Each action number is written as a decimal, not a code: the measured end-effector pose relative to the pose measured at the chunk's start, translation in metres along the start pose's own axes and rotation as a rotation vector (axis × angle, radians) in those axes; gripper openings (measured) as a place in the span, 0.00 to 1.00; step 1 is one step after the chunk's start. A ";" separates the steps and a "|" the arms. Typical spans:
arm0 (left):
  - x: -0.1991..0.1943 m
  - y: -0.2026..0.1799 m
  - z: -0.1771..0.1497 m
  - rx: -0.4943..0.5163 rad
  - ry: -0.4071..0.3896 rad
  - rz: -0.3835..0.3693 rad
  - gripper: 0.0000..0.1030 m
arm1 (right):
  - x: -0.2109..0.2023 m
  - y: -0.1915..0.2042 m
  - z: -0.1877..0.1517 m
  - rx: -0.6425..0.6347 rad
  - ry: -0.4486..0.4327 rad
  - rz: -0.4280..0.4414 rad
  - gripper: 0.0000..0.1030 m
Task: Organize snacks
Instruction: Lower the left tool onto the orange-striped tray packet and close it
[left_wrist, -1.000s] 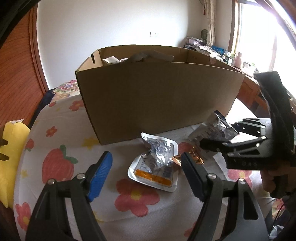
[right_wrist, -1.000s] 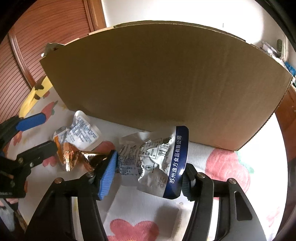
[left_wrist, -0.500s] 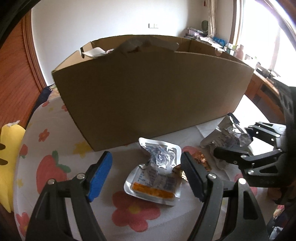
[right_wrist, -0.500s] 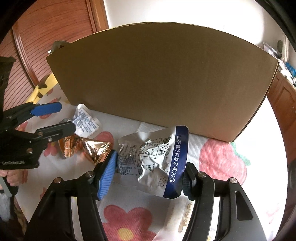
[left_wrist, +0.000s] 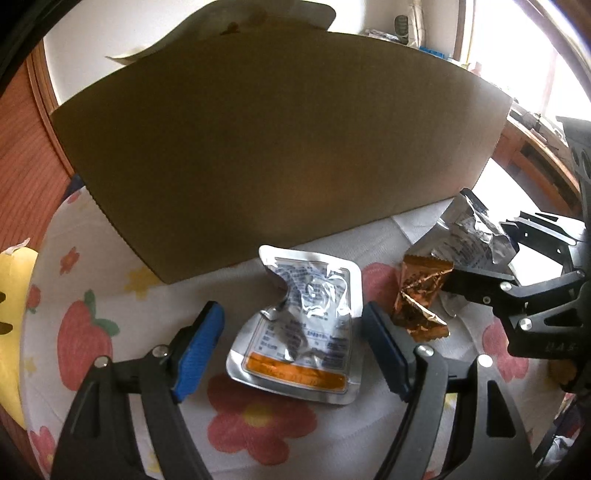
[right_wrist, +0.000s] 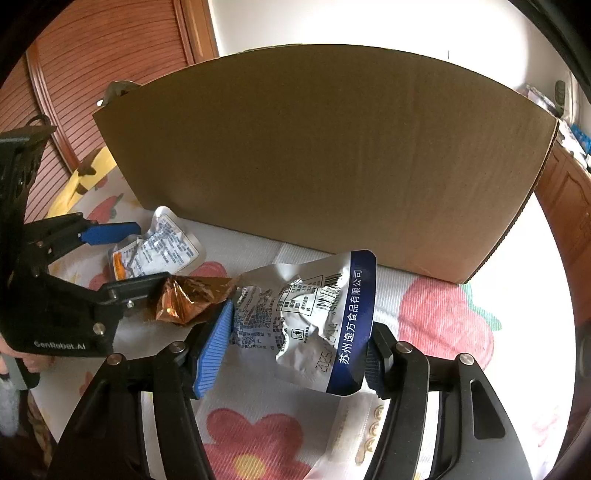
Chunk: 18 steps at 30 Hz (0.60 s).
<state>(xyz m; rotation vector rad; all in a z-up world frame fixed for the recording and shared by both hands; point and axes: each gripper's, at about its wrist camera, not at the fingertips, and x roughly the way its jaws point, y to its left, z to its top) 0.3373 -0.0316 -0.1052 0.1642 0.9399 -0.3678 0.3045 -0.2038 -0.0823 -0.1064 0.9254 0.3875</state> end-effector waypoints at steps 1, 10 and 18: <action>0.000 0.000 0.001 -0.005 0.002 -0.002 0.77 | 0.000 0.000 0.000 0.000 0.000 0.000 0.62; 0.006 -0.003 0.008 -0.003 -0.011 0.000 0.81 | 0.001 0.001 0.000 0.000 0.001 0.000 0.63; -0.014 -0.005 -0.001 0.032 -0.023 -0.009 0.36 | 0.001 0.000 0.001 0.000 0.002 0.001 0.63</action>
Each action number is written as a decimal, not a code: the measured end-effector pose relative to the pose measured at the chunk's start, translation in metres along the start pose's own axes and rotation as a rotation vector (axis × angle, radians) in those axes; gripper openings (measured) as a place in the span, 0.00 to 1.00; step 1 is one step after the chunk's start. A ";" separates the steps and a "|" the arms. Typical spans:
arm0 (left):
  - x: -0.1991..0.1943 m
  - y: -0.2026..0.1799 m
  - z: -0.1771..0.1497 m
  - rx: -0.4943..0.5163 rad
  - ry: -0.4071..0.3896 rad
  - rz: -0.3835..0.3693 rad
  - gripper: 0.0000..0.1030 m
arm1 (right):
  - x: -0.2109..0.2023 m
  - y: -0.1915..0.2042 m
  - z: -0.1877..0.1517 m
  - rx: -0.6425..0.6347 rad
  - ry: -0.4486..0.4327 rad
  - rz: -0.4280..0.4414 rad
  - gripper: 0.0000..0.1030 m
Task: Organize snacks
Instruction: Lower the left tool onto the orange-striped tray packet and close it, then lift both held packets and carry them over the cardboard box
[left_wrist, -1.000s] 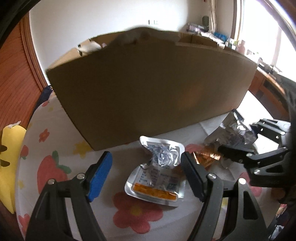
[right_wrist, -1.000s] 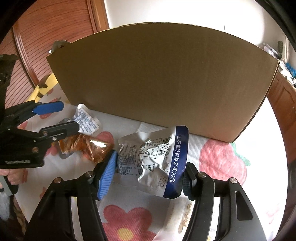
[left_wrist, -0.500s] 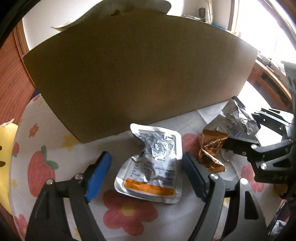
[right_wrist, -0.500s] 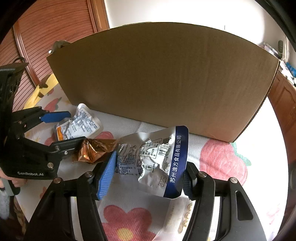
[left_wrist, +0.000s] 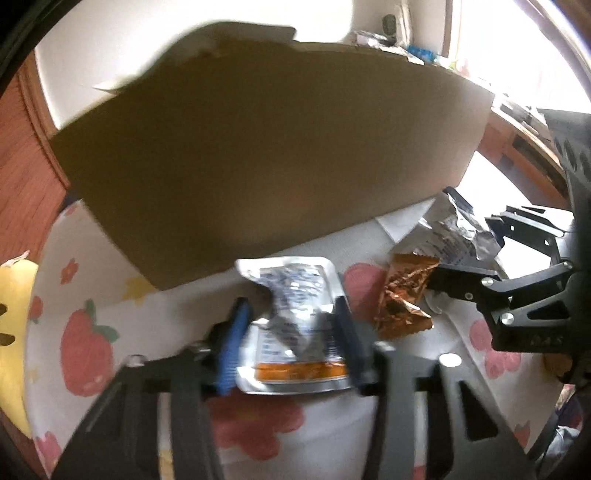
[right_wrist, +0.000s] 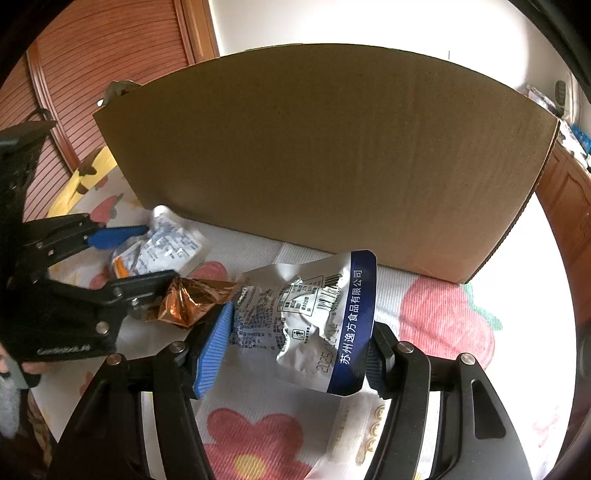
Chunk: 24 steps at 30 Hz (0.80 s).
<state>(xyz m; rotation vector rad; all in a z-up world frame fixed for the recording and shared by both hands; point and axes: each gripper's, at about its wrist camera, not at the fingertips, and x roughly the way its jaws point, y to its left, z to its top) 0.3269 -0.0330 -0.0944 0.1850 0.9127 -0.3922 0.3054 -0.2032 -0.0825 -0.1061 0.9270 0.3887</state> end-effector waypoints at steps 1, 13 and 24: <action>-0.001 0.003 -0.001 -0.016 0.007 -0.017 0.34 | 0.000 0.000 0.000 0.000 0.000 0.000 0.63; -0.034 -0.011 -0.033 -0.020 -0.047 -0.006 0.32 | 0.000 0.000 0.000 0.000 0.000 0.000 0.63; -0.064 -0.017 -0.044 -0.012 -0.109 0.018 0.19 | 0.001 0.004 -0.001 -0.010 -0.001 -0.007 0.61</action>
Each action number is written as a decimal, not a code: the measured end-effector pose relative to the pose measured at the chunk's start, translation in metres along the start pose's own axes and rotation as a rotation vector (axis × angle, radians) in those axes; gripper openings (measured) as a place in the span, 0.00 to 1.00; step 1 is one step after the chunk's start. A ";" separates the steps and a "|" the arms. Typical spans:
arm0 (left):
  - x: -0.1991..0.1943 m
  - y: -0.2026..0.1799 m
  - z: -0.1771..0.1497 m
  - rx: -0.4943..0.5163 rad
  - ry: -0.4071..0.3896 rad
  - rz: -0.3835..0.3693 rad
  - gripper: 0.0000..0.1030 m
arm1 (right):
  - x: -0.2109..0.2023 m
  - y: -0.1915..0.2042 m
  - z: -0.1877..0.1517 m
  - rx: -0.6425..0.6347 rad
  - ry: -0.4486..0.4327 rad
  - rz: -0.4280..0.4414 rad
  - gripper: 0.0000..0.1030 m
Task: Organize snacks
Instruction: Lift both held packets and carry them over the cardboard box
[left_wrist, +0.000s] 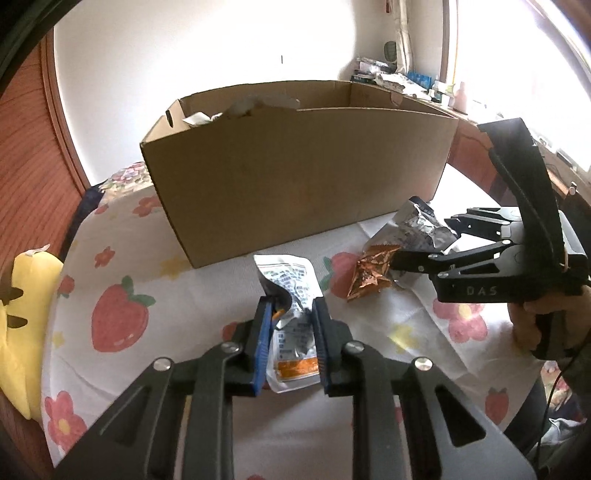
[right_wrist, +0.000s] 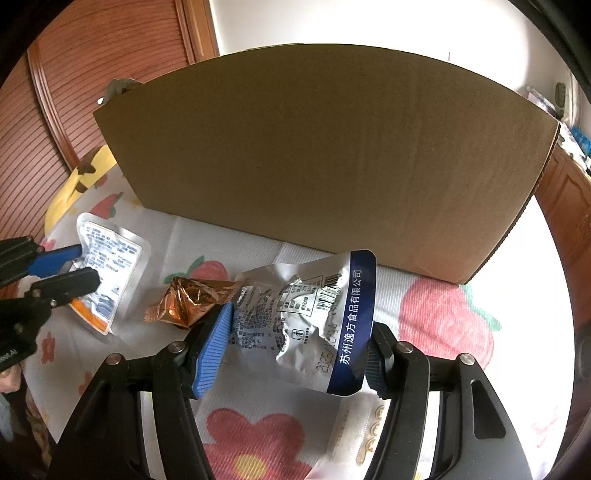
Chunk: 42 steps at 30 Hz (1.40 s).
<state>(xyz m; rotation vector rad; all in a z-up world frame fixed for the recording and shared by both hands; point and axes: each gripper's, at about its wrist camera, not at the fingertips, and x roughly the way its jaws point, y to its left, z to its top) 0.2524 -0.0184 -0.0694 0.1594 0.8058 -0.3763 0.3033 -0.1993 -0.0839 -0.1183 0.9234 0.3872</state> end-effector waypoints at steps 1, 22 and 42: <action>-0.001 0.000 -0.001 0.002 0.001 0.001 0.18 | 0.000 0.001 0.000 -0.005 -0.001 -0.001 0.60; -0.036 -0.009 0.006 0.018 -0.104 -0.009 0.18 | -0.053 0.010 0.008 -0.035 -0.107 0.050 0.22; -0.090 0.008 0.093 0.028 -0.319 0.011 0.18 | -0.113 0.011 0.058 -0.106 -0.274 0.101 0.22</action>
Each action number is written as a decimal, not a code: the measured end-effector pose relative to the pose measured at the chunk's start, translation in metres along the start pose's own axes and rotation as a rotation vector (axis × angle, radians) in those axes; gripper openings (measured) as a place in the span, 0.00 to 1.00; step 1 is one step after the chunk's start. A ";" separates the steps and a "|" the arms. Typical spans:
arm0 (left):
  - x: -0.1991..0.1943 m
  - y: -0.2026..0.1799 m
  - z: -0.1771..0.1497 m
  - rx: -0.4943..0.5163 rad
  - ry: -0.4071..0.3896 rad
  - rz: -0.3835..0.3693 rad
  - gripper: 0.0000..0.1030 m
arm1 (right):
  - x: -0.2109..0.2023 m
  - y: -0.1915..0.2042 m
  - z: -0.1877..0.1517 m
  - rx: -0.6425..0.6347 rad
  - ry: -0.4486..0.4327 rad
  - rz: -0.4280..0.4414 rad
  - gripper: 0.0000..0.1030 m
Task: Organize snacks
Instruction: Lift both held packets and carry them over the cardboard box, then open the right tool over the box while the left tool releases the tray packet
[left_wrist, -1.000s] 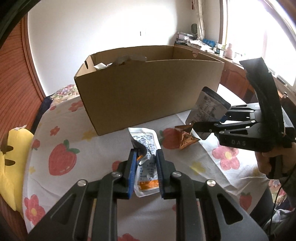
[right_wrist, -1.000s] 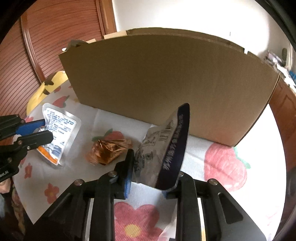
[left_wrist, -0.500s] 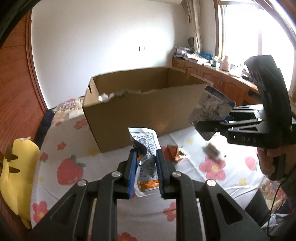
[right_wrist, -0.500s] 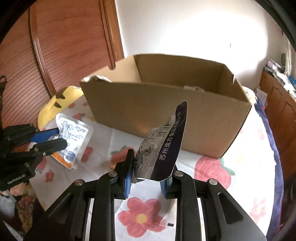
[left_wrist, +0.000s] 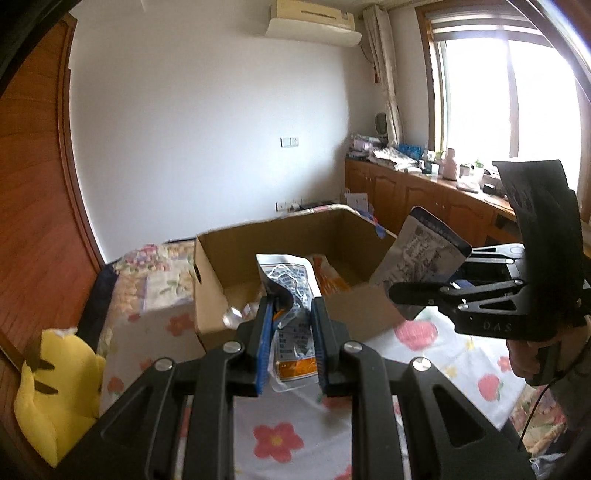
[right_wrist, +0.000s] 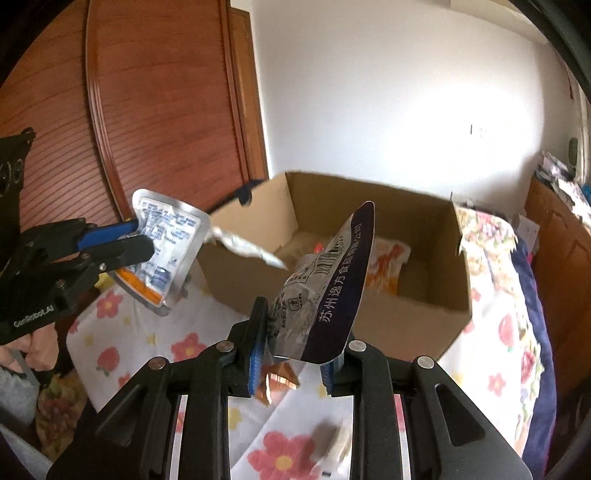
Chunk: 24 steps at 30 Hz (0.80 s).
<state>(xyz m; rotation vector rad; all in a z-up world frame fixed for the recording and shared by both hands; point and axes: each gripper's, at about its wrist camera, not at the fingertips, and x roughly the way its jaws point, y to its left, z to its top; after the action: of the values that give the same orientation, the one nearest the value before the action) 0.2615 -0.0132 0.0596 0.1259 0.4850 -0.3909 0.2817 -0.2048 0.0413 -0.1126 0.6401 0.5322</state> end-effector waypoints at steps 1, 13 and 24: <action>0.002 0.003 0.004 -0.002 -0.004 0.001 0.18 | 0.001 -0.001 0.004 -0.003 -0.007 0.002 0.22; 0.048 0.031 0.029 -0.031 -0.016 0.005 0.18 | 0.037 -0.017 0.030 -0.014 -0.029 0.017 0.22; 0.097 0.048 0.024 -0.051 0.017 0.013 0.18 | 0.072 -0.038 0.030 0.029 0.003 -0.004 0.22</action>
<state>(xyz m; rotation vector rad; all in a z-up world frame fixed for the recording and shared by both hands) 0.3693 -0.0069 0.0358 0.0830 0.5108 -0.3652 0.3649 -0.1983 0.0202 -0.0869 0.6498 0.5188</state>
